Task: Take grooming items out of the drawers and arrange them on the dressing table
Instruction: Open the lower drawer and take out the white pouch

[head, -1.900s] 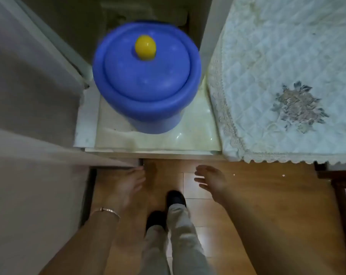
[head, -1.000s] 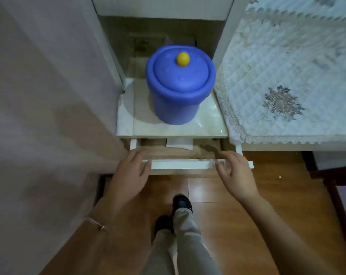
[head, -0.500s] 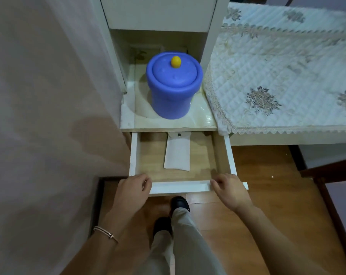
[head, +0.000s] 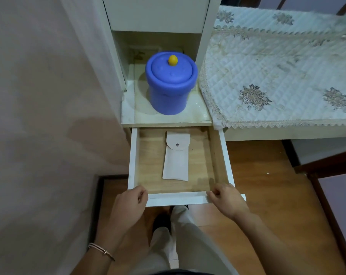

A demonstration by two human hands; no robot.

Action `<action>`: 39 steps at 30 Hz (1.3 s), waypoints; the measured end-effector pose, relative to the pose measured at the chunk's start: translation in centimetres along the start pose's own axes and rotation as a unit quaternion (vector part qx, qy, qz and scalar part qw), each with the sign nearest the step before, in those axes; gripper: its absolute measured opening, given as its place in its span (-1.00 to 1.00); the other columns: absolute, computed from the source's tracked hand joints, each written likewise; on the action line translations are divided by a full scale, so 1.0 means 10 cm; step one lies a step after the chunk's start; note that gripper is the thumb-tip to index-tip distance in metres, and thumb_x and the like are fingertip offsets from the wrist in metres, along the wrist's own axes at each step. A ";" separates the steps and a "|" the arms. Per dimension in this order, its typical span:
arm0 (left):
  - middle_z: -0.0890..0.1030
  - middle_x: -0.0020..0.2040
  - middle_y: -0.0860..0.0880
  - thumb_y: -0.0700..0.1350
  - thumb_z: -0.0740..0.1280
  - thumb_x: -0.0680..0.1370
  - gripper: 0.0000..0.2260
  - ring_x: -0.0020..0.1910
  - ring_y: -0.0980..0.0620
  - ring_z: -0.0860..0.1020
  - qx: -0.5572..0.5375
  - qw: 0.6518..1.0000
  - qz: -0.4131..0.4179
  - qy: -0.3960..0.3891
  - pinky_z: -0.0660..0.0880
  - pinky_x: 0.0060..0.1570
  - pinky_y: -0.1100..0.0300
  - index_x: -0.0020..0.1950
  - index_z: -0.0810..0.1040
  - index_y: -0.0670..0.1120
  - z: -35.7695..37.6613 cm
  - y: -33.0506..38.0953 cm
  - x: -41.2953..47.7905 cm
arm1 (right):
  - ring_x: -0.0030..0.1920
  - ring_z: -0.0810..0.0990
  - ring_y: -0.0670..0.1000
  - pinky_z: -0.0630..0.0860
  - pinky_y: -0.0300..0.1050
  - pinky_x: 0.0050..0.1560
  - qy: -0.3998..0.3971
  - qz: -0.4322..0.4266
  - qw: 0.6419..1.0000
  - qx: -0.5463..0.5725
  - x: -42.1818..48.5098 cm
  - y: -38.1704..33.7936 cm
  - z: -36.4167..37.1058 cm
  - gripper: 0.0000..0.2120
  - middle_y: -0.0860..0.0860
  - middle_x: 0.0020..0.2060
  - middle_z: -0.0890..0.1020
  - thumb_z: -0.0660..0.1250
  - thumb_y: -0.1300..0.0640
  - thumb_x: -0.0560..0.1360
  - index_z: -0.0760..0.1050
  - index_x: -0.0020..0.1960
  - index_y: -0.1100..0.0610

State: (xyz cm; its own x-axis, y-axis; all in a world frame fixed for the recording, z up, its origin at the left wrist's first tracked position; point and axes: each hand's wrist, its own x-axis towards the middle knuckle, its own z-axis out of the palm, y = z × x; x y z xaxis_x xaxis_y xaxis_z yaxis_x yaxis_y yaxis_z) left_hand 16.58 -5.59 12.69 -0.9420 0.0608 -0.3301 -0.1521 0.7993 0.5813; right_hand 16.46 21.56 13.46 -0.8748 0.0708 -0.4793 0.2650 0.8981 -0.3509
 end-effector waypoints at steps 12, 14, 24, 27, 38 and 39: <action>0.59 0.10 -0.13 -0.18 0.26 0.51 -0.75 0.09 -0.13 0.52 -0.048 0.991 -0.062 0.111 0.47 0.08 0.03 0.18 0.52 -0.14 -0.01 0.05 0.29 | -0.36 0.44 -0.07 0.41 -0.20 -0.32 -0.149 0.029 0.988 -0.016 0.60 -0.21 -0.11 -0.73 -0.05 -0.39 0.47 0.24 0.01 0.50 0.38 -0.36 0.02; 0.47 0.27 -0.14 -0.20 0.31 0.49 -0.61 0.22 -0.14 0.43 -0.038 0.988 -0.086 0.120 0.38 0.21 0.00 0.32 0.40 -0.15 -0.03 0.09 0.44 | -0.14 0.57 0.01 0.53 -0.11 -0.09 -0.130 0.051 0.987 0.083 0.78 -0.36 -0.02 -0.85 0.03 -0.14 0.58 0.28 0.02 0.48 0.48 -0.04 0.09; 0.15 0.50 -0.09 -0.16 0.26 0.53 -0.38 0.42 -0.07 0.25 -0.107 0.978 -0.172 0.054 0.25 0.34 0.11 0.50 0.02 -0.08 0.00 0.18 0.57 | 0.14 0.53 0.25 0.57 0.09 0.03 -0.066 0.263 0.916 0.297 1.30 -0.79 0.39 -0.43 0.23 0.16 0.53 0.49 0.11 0.34 0.33 0.20 0.31; 0.13 0.51 -0.08 -0.16 0.25 0.54 -0.38 0.44 -0.07 0.23 -0.115 0.976 -0.177 0.051 0.25 0.35 0.09 0.51 0.00 -0.06 0.00 0.22 0.57 | 0.11 0.54 0.26 0.58 0.16 0.03 -0.097 0.268 0.909 0.303 1.33 -0.81 0.41 -0.51 0.23 0.14 0.56 0.44 0.11 0.38 0.41 0.20 0.30; 0.22 0.47 -0.16 -0.20 0.30 0.51 -0.39 0.42 -0.11 0.24 -0.134 0.973 -0.186 0.033 0.23 0.37 0.04 0.49 0.07 -0.16 -0.09 0.27 0.66 | 0.06 0.52 0.09 0.49 -0.15 -0.09 -0.166 0.085 0.954 0.234 0.92 -0.44 -0.45 -0.63 0.13 0.18 0.51 0.23 0.15 0.52 0.31 0.31 0.19; 0.24 0.45 -0.19 -0.22 0.31 0.50 -0.39 0.41 -0.13 0.25 -0.131 0.972 -0.190 0.037 0.23 0.38 0.03 0.48 0.09 -0.19 -0.09 0.29 0.68 | 0.01 0.53 0.05 0.51 -0.17 -0.11 -0.161 0.060 0.963 0.207 0.85 -0.35 -0.57 -0.65 0.11 0.13 0.54 0.23 0.15 0.52 0.33 0.28 0.17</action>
State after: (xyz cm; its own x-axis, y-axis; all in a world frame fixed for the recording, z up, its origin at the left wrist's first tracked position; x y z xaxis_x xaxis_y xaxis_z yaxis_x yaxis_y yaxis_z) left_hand 9.46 -3.43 12.83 -0.8200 -0.2599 -0.5100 -0.5558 0.5747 0.6007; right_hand 5.81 21.47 15.18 -0.6748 -0.0353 -0.7372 0.5526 0.6379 -0.5364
